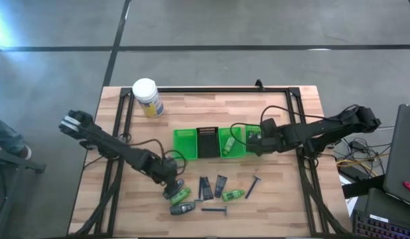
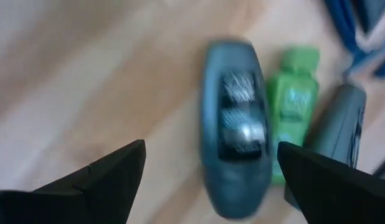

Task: Pick & Place Travel size toiletries
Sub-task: Put the black deodorant into the right green basket

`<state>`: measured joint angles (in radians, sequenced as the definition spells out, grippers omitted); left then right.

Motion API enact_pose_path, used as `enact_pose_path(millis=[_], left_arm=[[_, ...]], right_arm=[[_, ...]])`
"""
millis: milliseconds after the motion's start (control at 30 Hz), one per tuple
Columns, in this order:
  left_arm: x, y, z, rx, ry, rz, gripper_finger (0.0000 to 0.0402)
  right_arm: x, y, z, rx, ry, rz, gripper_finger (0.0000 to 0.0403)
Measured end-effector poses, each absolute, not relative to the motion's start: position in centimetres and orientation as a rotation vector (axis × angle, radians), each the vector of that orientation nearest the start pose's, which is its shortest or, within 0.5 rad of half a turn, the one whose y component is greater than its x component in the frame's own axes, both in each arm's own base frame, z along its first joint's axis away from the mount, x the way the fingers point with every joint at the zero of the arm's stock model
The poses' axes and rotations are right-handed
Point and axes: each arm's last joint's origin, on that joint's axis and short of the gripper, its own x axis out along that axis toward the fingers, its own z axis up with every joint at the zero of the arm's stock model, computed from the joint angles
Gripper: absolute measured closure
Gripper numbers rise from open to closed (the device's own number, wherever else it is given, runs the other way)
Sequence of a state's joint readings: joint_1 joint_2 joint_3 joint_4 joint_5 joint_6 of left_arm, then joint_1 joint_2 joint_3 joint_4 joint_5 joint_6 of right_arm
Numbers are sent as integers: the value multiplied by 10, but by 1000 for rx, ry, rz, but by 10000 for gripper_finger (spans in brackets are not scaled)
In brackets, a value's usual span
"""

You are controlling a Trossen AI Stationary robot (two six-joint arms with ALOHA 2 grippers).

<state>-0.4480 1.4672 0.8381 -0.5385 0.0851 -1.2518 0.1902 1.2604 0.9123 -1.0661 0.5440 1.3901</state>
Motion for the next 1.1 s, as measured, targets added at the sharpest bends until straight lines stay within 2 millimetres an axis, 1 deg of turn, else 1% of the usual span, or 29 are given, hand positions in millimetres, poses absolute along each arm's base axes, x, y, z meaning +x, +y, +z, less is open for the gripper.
enact_pose_path(millis=[100,200,367,500,667,867,967,1033,1100], left_arm=[[245,-134,179,-843,1312,277,32],[251,-146,172,-797,1363,304,32],[265,-155,160,-768,1393,312,32],[269,-157,159,-709,1384,281,40],[266,-155,160,-603,1378,256,80],[263,-152,152,-522,1402,237,128],[259,-150,148,-483,1402,234,151],[258,-149,148,-465,1393,232,170],[257,-148,152,-449,1374,212,188]], right_arm=[[204,25,236,665,855,-1070,37],[204,25,236,662,858,-1066,37],[203,26,236,653,867,-1053,37],[204,27,236,653,875,-1035,39],[212,34,238,684,844,-938,53],[227,42,242,780,791,-776,71],[232,44,245,811,754,-724,80],[235,45,247,824,729,-699,84],[237,46,248,840,712,-680,88]])
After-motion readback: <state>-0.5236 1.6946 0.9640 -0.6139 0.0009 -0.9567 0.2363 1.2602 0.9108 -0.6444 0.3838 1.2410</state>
